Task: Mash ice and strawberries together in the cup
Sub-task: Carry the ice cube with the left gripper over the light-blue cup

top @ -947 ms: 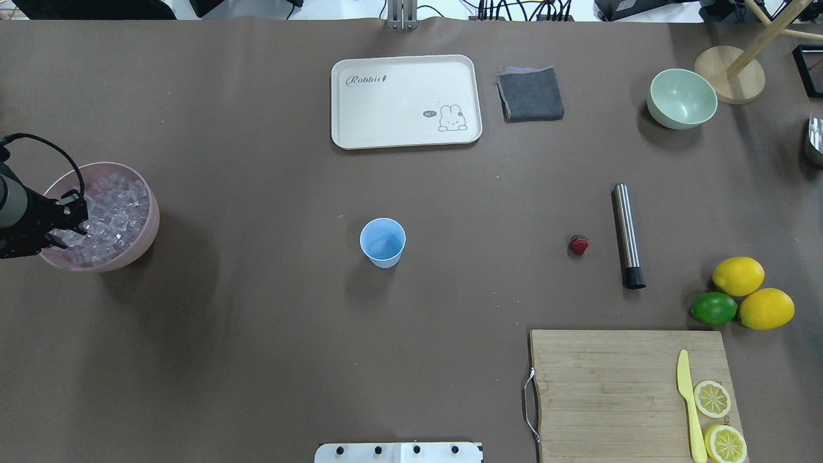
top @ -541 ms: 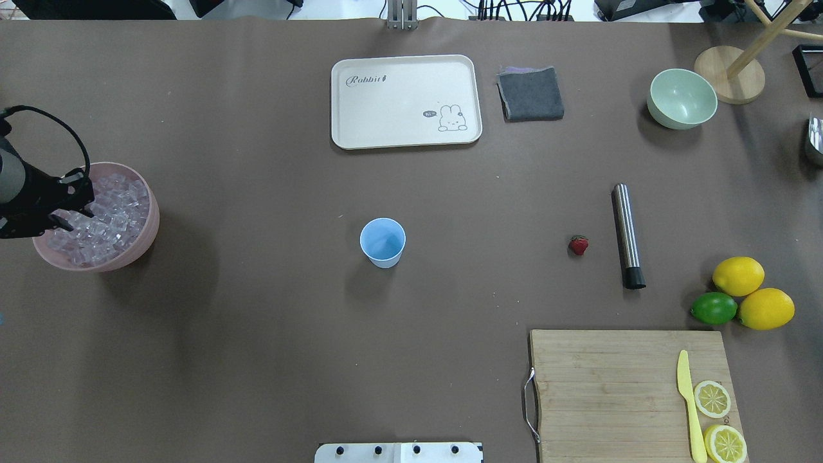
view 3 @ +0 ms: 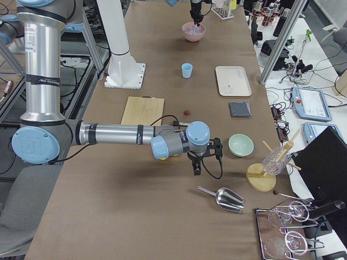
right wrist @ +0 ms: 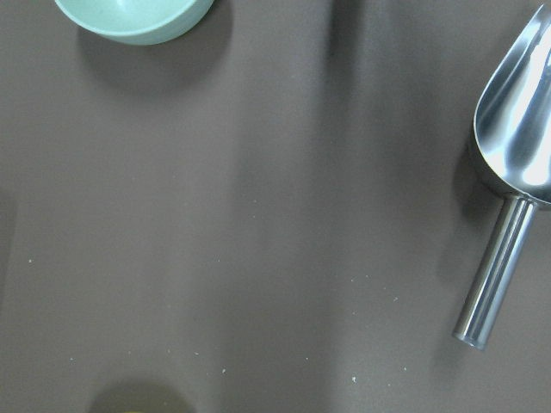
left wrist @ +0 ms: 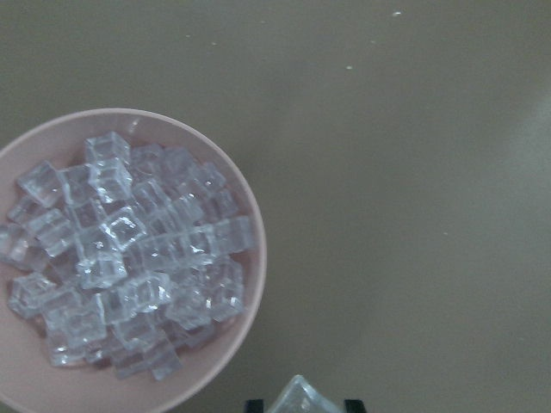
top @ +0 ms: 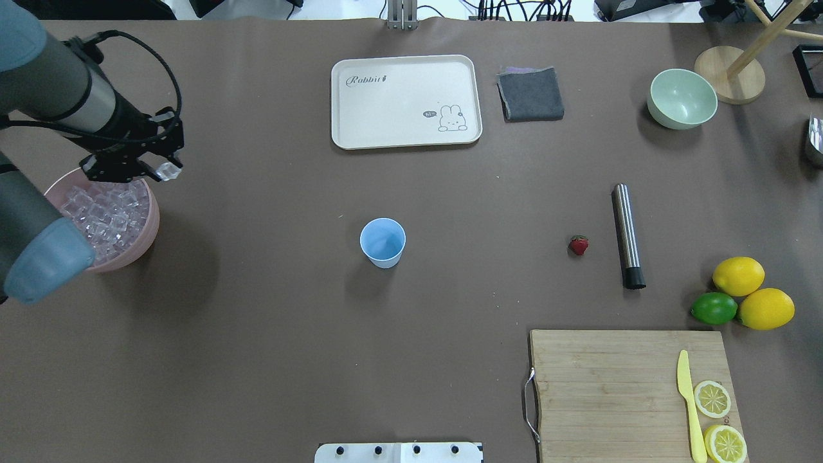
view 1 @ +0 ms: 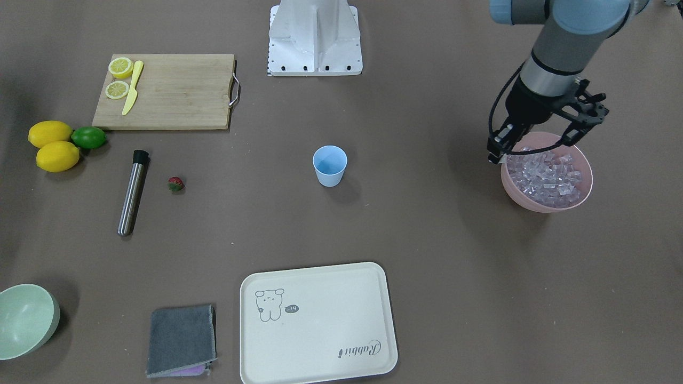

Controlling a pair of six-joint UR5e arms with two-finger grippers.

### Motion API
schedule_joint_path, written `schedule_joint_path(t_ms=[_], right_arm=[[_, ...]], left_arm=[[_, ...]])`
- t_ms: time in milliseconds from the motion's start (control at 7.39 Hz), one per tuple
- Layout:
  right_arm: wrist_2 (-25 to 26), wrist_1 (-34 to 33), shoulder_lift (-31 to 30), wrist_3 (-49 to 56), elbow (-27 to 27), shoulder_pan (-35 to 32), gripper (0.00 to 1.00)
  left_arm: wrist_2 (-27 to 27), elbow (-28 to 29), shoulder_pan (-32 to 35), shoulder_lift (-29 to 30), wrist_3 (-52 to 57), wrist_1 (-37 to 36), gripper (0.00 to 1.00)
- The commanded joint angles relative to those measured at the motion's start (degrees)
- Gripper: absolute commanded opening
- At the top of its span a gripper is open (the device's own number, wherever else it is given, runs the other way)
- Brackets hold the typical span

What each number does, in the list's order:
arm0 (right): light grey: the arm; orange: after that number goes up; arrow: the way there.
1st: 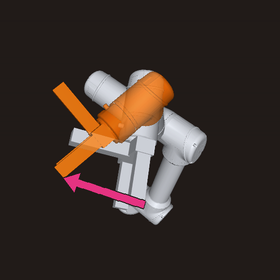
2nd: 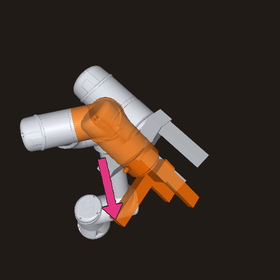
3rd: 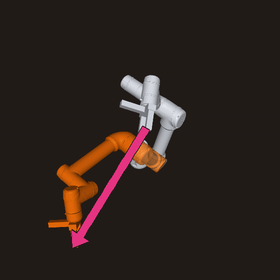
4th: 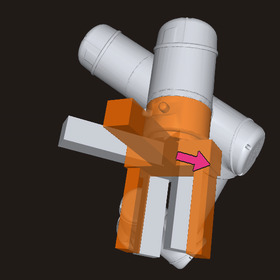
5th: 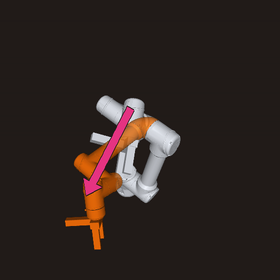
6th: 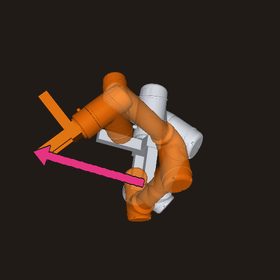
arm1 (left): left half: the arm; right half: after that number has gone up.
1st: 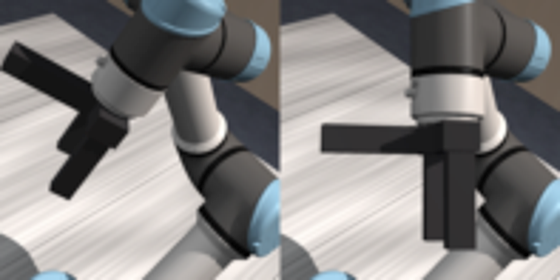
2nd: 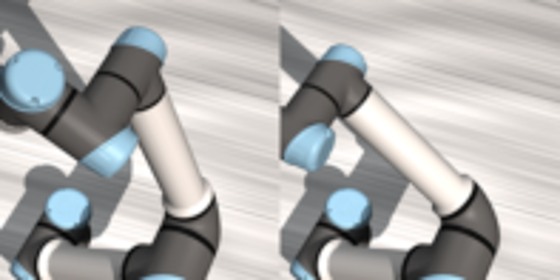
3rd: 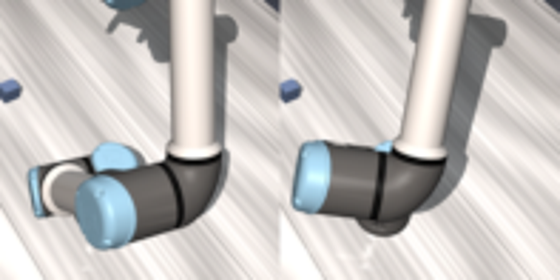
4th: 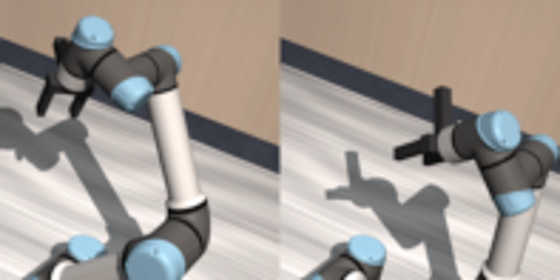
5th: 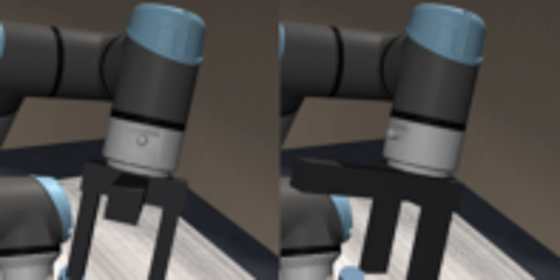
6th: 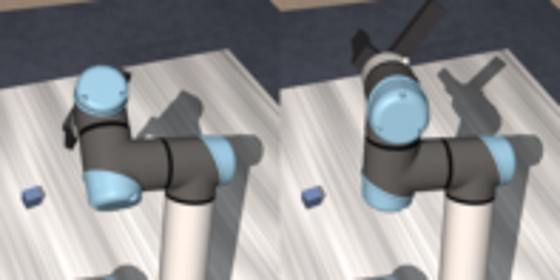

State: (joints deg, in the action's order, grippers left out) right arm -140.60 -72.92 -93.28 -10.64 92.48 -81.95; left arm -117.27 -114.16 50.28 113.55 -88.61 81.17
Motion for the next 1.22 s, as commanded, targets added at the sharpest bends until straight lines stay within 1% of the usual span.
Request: schedule_joint_path(t_ms=[0, 135, 271, 406, 541, 677, 812, 1083], right_arm=[[-0.91, 0.15, 0.55, 0.0, 0.07, 0.56, 1.0], [-0.91, 0.15, 0.64, 0.0, 0.07, 1.26, 1.0], [-0.91, 0.23, 0.73, 0.0, -0.02, 1.7, 1.0], [-0.91, 0.32, 0.73, 0.0, 0.07, 1.71, 1.0], [-1.0, 0.41, 0.73, 0.09, 0.07, 1.71, 1.0], [-0.91, 0.41, 0.64, 0.0, 0.07, 1.79, 1.0], [-0.91, 0.32, 0.73, 0.0, -0.02, 1.79, 1.0], [-0.91, 0.32, 0.73, 0.0, -0.11, 1.79, 1.0]], left_arm=[[-0.15, 4.1, -4.12, 8.67, -0.08, -0.76, 0.0], [0.11, 5.0, -5.88, 11.32, -0.08, -0.67, 0.0], [0.2, 7.35, -7.72, 14.39, 0.1, -0.32, 0.0], [1.6, 10.16, -9.74, 17.73, 0.45, 0.21, 0.0], [2.83, 14.63, -11.67, 20.28, 0.54, 4.74, 0.0], [3.36, 19.81, -13.26, 21.79, 0.28, 10.18, 0.0], [4.15, 21.42, -13.89, 21.72, 0.28, 12.49, 0.0], [4.16, 21.44, -15.73, 21.81, 0.1, 12.43, 0.0]])
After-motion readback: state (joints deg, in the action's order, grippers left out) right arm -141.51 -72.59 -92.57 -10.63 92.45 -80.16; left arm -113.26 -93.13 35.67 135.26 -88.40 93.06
